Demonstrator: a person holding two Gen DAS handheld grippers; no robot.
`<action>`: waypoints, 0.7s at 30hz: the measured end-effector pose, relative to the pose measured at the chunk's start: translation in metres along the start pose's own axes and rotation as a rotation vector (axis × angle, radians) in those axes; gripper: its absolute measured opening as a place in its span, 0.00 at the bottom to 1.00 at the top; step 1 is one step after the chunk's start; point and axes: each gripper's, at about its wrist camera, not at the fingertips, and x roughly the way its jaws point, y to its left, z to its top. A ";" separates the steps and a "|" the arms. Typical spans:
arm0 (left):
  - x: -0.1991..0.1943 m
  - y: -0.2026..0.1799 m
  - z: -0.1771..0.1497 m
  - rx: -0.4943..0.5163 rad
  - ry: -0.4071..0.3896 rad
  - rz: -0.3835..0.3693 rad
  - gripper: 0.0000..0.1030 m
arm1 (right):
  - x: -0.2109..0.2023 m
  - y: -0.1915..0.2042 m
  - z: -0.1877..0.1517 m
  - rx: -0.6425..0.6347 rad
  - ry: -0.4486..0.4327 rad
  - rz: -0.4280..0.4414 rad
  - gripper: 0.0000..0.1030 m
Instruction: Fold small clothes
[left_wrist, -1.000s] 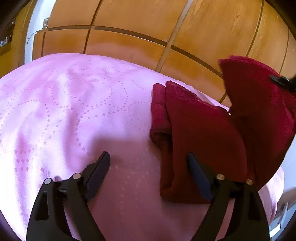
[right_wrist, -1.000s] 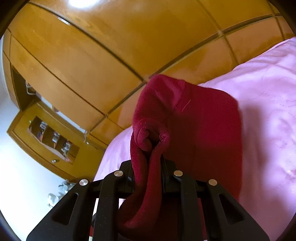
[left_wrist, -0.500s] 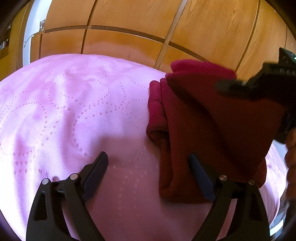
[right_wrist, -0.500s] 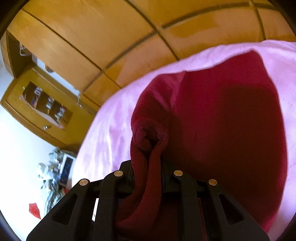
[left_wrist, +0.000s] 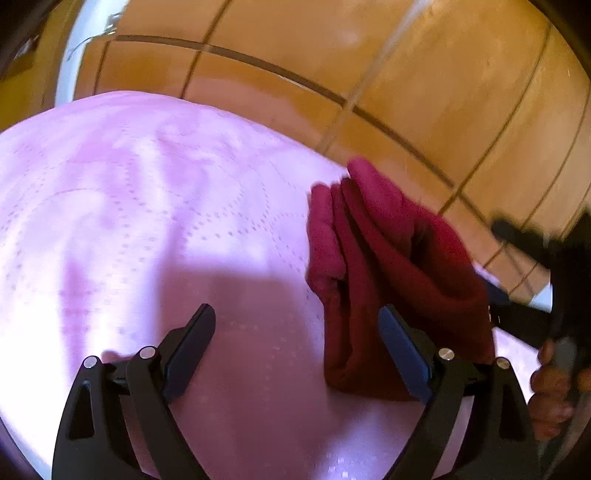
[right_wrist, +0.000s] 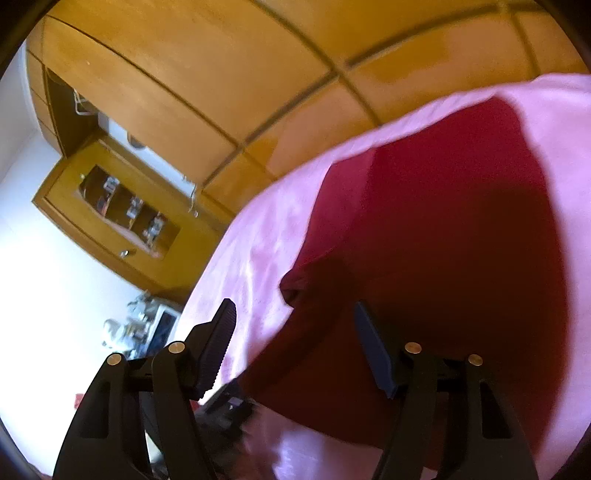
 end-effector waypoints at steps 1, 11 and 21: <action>-0.004 0.002 0.001 -0.017 -0.009 -0.006 0.87 | -0.007 -0.004 -0.001 0.000 -0.020 -0.022 0.67; -0.021 -0.047 0.020 0.021 0.001 -0.154 0.87 | -0.082 -0.083 -0.006 0.075 -0.159 -0.405 0.74; 0.034 -0.098 0.029 0.096 0.143 -0.158 0.87 | -0.082 -0.092 -0.009 0.075 -0.130 -0.476 0.82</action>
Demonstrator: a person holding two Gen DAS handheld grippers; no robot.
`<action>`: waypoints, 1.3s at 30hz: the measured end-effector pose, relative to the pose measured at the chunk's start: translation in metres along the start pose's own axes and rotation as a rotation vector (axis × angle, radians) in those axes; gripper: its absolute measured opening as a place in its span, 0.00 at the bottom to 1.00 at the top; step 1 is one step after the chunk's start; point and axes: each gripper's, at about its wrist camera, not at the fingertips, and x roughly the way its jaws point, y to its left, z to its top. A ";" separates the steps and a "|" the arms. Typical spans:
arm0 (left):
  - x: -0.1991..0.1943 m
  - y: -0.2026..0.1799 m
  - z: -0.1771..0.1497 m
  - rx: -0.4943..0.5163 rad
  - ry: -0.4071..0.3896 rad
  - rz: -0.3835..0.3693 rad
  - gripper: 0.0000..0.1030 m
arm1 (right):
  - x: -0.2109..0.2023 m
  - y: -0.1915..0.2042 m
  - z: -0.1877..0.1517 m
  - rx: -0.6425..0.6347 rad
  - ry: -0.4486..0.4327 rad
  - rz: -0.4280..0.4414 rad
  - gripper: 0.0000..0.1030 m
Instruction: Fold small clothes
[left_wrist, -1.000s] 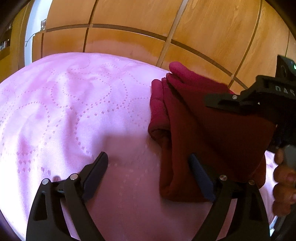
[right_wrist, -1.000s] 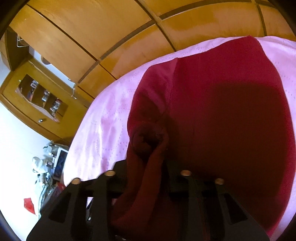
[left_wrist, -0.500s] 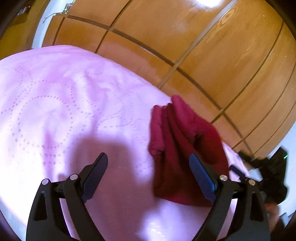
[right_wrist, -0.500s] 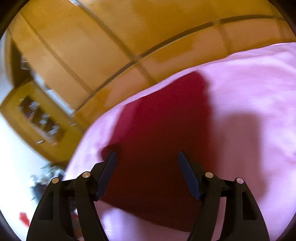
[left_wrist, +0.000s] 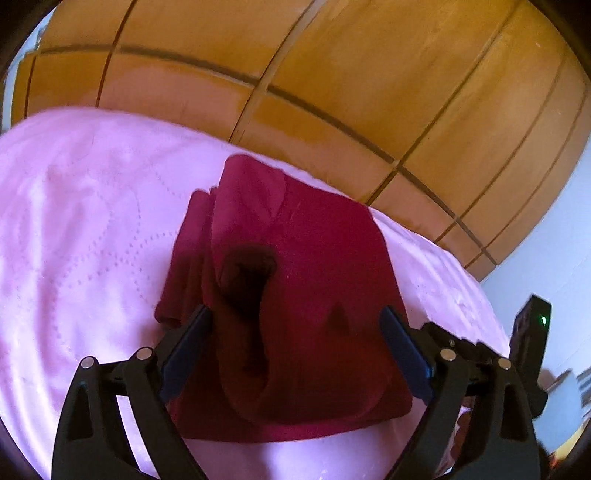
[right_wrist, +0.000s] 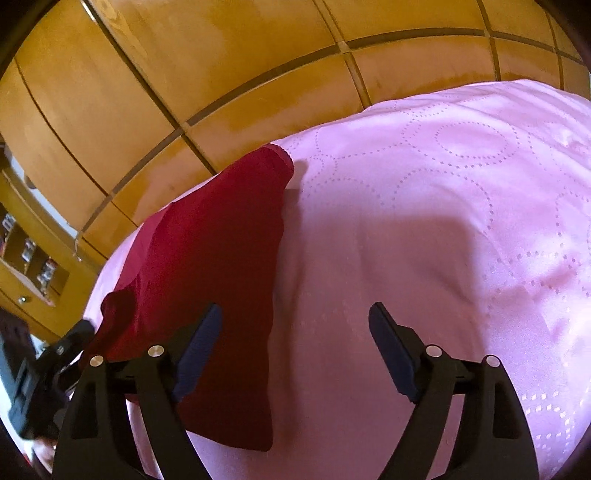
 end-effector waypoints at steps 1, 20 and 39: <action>0.003 0.002 0.000 -0.017 0.005 0.002 0.82 | 0.001 0.001 0.000 -0.012 0.000 -0.010 0.84; -0.017 0.008 0.001 -0.017 -0.010 -0.058 0.14 | 0.000 0.021 0.002 -0.128 0.012 -0.124 0.84; -0.025 0.066 -0.033 -0.147 -0.028 -0.021 0.45 | 0.007 0.043 -0.008 -0.212 0.037 -0.051 0.86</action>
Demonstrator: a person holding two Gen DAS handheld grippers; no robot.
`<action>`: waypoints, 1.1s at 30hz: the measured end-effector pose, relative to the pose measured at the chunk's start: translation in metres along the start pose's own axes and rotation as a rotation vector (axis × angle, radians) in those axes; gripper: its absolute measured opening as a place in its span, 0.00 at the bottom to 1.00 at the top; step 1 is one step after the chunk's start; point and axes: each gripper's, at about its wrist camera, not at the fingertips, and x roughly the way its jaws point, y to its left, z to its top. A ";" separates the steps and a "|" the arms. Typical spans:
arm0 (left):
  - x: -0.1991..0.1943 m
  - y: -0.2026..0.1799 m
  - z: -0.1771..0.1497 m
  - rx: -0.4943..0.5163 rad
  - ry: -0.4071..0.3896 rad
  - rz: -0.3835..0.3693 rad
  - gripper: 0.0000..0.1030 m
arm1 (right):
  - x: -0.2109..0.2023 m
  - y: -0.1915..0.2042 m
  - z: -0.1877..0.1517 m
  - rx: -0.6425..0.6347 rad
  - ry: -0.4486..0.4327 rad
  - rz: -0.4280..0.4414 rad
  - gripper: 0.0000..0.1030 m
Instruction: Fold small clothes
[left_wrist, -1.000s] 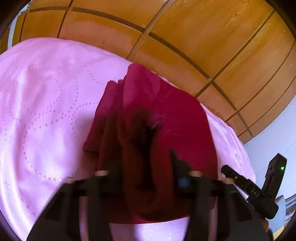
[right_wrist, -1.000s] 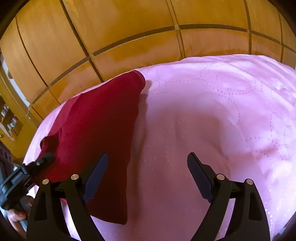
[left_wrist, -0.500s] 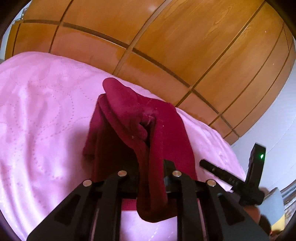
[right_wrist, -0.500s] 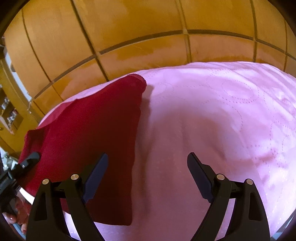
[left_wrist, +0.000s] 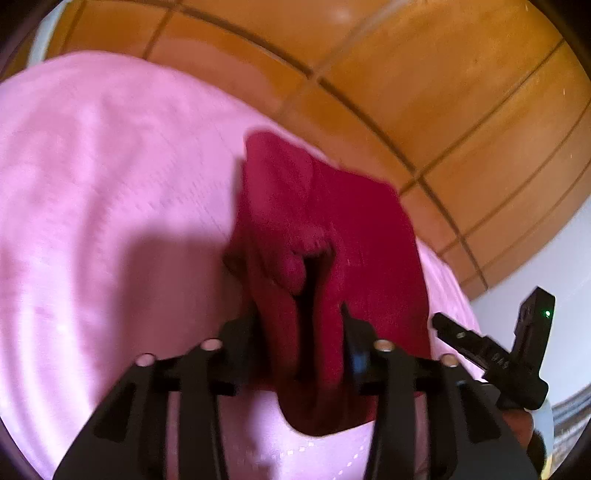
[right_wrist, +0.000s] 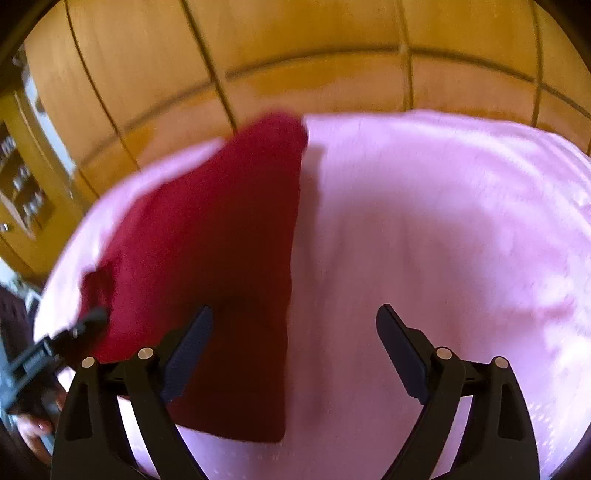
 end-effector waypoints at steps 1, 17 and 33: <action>-0.010 -0.002 0.003 0.003 -0.043 0.011 0.45 | -0.006 -0.002 0.006 0.010 -0.028 0.010 0.86; 0.077 -0.066 0.049 0.420 0.052 0.329 0.45 | 0.075 0.033 0.078 -0.107 0.008 -0.181 0.88; 0.069 -0.049 0.034 0.427 0.001 0.291 0.49 | 0.083 0.001 0.048 0.045 0.021 -0.083 0.97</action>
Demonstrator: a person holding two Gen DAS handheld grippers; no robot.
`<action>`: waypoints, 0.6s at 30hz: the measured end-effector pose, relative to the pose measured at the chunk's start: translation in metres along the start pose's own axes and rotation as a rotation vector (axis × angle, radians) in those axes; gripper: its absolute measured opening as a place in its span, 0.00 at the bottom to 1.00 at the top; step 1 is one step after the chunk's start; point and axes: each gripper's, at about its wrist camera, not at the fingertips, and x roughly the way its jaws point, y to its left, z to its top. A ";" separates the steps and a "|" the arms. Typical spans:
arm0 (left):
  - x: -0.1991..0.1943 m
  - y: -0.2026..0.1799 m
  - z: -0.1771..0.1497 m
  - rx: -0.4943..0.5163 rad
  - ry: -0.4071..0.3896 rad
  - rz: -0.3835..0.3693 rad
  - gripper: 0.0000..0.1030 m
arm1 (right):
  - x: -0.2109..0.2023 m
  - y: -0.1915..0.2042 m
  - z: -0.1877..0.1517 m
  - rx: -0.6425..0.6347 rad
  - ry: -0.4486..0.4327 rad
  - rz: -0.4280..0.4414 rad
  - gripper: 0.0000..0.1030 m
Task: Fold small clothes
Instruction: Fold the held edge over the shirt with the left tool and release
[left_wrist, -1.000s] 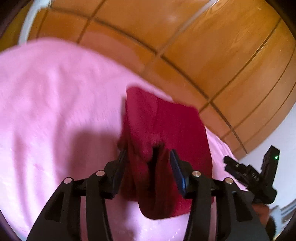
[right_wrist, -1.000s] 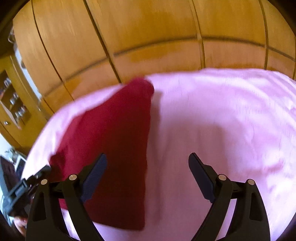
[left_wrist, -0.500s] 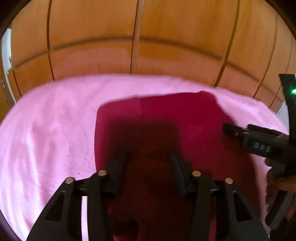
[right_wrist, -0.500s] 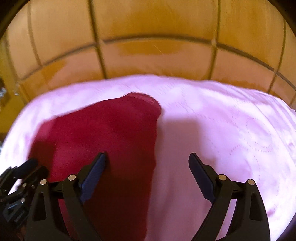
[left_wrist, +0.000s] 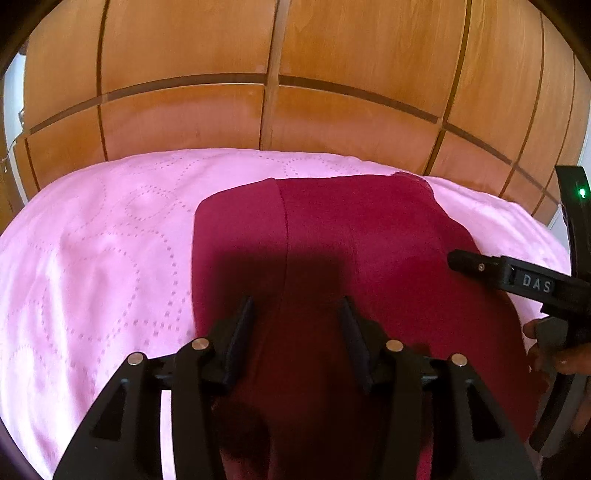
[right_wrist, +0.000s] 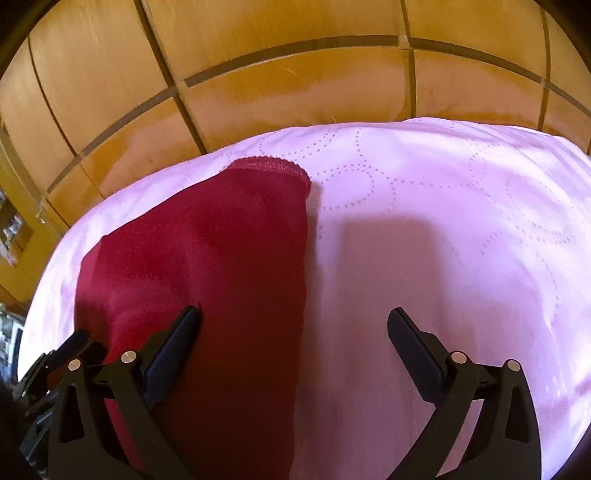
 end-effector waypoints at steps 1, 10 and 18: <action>-0.003 0.001 -0.001 -0.008 -0.006 -0.003 0.53 | -0.005 0.001 -0.003 0.001 0.000 -0.004 0.97; -0.029 0.013 -0.017 -0.140 -0.057 -0.033 0.79 | -0.035 0.002 -0.014 -0.007 -0.002 0.003 0.97; -0.013 0.026 -0.040 -0.209 0.037 -0.043 0.80 | -0.039 0.001 -0.026 -0.019 0.009 0.013 0.97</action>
